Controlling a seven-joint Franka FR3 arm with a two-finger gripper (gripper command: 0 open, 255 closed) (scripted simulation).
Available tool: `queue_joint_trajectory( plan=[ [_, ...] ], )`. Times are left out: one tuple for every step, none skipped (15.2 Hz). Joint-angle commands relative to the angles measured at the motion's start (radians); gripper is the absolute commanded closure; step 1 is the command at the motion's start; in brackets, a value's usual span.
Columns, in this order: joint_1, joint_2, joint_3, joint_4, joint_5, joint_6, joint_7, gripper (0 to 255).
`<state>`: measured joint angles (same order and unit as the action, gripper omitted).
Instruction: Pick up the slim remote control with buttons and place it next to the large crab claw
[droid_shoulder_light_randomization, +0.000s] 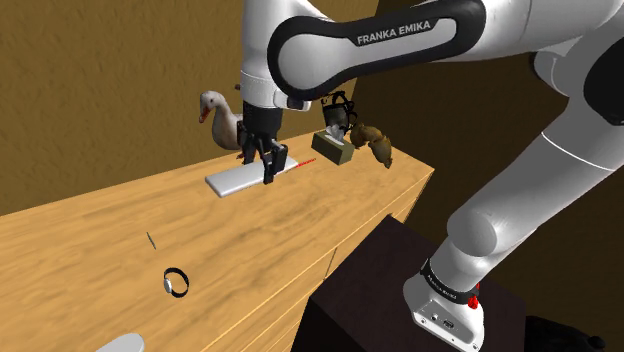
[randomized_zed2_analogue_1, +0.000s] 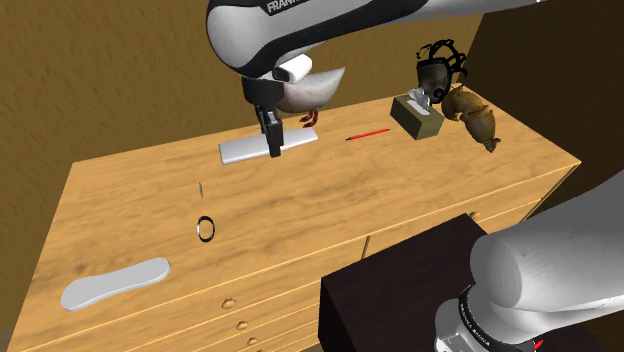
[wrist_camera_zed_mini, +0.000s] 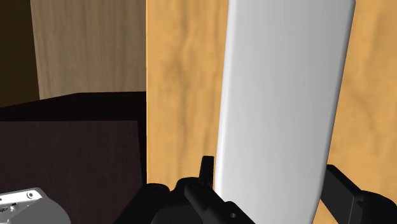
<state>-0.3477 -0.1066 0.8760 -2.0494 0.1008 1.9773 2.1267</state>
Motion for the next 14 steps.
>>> queue_joint_trajectory(
  plan=[
    [0.000,-0.008,-0.004,0.018,0.006,-0.024,-0.004,255],
    [-0.001,-0.012,-0.006,0.029,0.008,-0.038,-0.006,255],
    [-0.001,-0.016,-0.007,0.039,0.011,-0.051,-0.008,255],
    [-0.007,-0.051,-0.030,0.012,0.036,-0.050,-0.049,255],
    [-0.012,-0.083,-0.053,-0.014,0.059,-0.051,-0.087,255],
    [-0.014,-0.113,-0.077,-0.038,0.077,-0.052,-0.124,255],
    [-0.017,-0.140,-0.101,-0.062,0.093,-0.053,-0.159,255],
    [-0.018,-0.164,-0.126,-0.084,0.106,-0.055,-0.192,255],
    [-0.020,-0.187,-0.150,-0.106,0.116,-0.057,-0.225,255],
    [-0.023,-0.208,-0.173,-0.126,0.125,-0.058,-0.257,255],
    [-0.026,-0.228,-0.196,-0.145,0.131,-0.060,-0.287,255],
    [-0.029,-0.246,-0.218,-0.163,0.136,-0.062,-0.317,255],
    [-0.033,-0.262,-0.241,-0.180,0.139,-0.063,-0.346,255],
    [-0.037,-0.277,-0.263,-0.197,0.140,-0.065,-0.375,255]
  ],
)
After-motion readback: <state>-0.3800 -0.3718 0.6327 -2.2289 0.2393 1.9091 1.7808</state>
